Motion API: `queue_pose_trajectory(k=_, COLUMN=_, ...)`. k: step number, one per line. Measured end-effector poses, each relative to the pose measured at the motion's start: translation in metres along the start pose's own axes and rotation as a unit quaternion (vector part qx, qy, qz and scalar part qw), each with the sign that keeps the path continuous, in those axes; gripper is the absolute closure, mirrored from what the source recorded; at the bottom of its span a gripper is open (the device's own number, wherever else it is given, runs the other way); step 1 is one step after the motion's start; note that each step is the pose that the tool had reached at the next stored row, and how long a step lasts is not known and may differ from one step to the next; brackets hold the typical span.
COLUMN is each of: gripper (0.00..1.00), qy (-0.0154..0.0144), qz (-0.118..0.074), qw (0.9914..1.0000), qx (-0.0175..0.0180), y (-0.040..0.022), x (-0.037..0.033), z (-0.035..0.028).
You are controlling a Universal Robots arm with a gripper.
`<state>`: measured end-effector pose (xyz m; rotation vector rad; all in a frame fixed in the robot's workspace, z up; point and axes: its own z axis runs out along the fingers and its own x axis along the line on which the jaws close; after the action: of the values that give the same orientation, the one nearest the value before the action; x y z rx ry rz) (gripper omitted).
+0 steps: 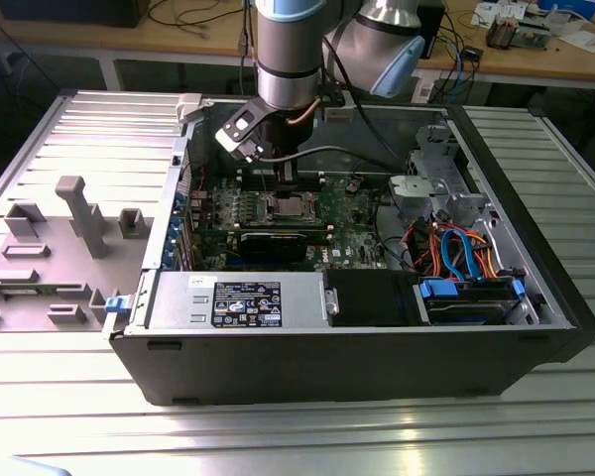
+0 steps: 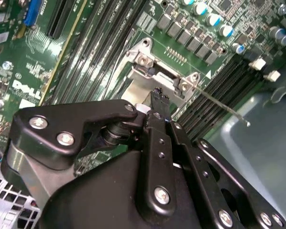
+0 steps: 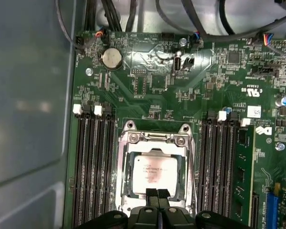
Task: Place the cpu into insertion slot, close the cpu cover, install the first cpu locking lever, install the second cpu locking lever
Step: 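Close the cpu cover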
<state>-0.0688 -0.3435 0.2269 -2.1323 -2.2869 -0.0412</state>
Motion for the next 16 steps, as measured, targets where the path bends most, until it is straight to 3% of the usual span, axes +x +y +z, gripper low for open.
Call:
queue_pose_trajectory(k=4, gripper=0.89, qy=0.0, qz=-0.001, qw=1.0, qx=0.0, y=-0.0072, x=0.0004, z=0.0058)
queue_pose_trajectory(k=14, gripper=0.89, qy=-0.0004, qz=-0.006, qw=0.99998, qx=0.0007, y=-0.0076, x=-0.0002, z=0.0218)
queue_pose_trajectory(k=16, gripper=0.89, qy=-0.0006, qz=-0.007, qw=0.99998, qx=0.0005, y=-0.0075, x=-0.0001, z=0.0218)
